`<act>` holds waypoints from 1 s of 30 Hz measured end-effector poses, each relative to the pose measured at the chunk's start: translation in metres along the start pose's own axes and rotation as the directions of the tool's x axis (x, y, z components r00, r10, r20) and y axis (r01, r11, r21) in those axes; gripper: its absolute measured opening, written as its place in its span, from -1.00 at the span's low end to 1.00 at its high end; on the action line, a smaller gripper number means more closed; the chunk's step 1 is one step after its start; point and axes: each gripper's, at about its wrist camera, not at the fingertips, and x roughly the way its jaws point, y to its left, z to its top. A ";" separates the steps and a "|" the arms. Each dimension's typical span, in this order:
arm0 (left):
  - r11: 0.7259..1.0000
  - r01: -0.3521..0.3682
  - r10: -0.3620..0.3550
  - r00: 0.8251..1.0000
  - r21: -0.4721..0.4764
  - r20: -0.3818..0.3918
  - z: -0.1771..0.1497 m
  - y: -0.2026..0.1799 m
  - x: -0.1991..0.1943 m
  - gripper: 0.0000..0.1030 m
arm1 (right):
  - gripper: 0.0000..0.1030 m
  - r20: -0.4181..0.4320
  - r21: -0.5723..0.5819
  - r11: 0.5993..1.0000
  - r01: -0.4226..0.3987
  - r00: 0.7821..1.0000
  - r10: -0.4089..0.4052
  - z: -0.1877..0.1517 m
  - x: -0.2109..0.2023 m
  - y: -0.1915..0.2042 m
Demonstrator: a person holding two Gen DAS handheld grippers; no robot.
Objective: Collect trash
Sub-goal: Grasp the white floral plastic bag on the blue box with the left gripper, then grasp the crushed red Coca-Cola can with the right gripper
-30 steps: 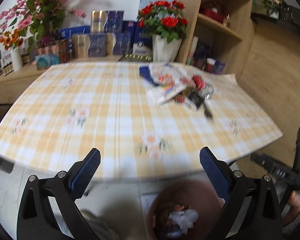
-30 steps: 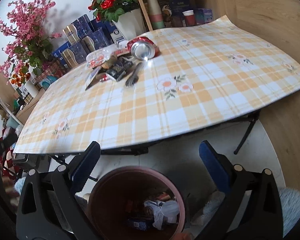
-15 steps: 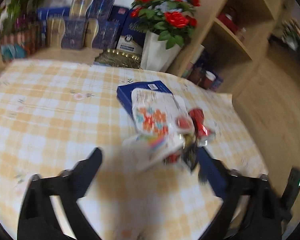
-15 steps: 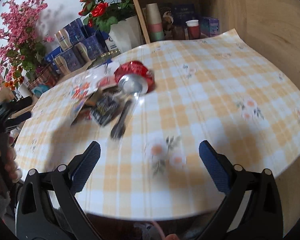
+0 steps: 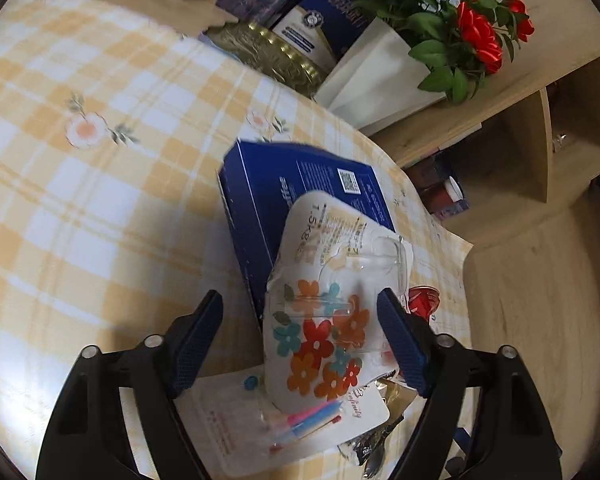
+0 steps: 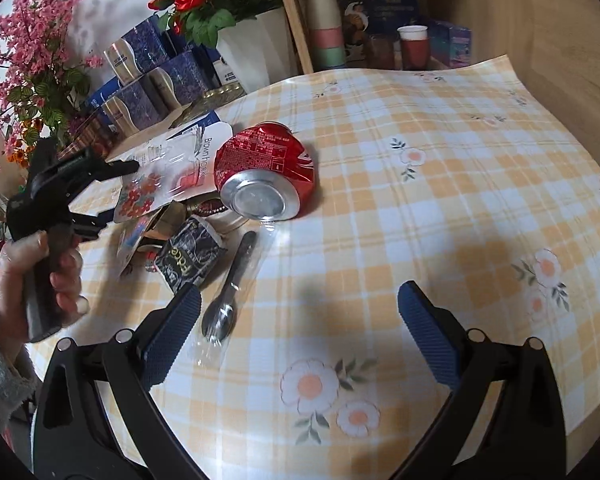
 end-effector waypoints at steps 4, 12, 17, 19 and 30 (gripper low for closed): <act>0.999 0.029 -0.031 0.999 0.045 0.037 -0.001 -0.003 -0.010 -0.25 | 0.89 -0.004 -0.035 0.999 0.006 1.000 -0.006 0.020 0.016 0.007; 0.989 0.025 -0.042 0.993 0.148 0.111 -0.001 -0.028 -0.054 -0.44 | 0.89 -0.107 -0.059 0.998 -0.023 0.994 0.017 0.077 0.080 0.034; 0.993 0.030 -0.037 0.997 0.111 0.063 -0.003 -0.019 -0.061 -0.44 | 0.89 -0.178 -0.058 0.998 0.025 0.983 -0.035 0.104 0.118 0.043; 0.995 0.034 -0.039 0.998 0.098 0.053 -0.005 -0.011 -0.064 -0.44 | 0.89 -0.215 -0.042 0.998 0.040 0.975 -0.048 0.109 0.131 0.041; 0.990 0.021 -0.020 1.000 0.138 -0.003 -0.023 0.011 -0.069 -0.35 | 0.66 -0.226 0.019 0.999 0.028 0.974 -0.023 0.101 0.134 0.032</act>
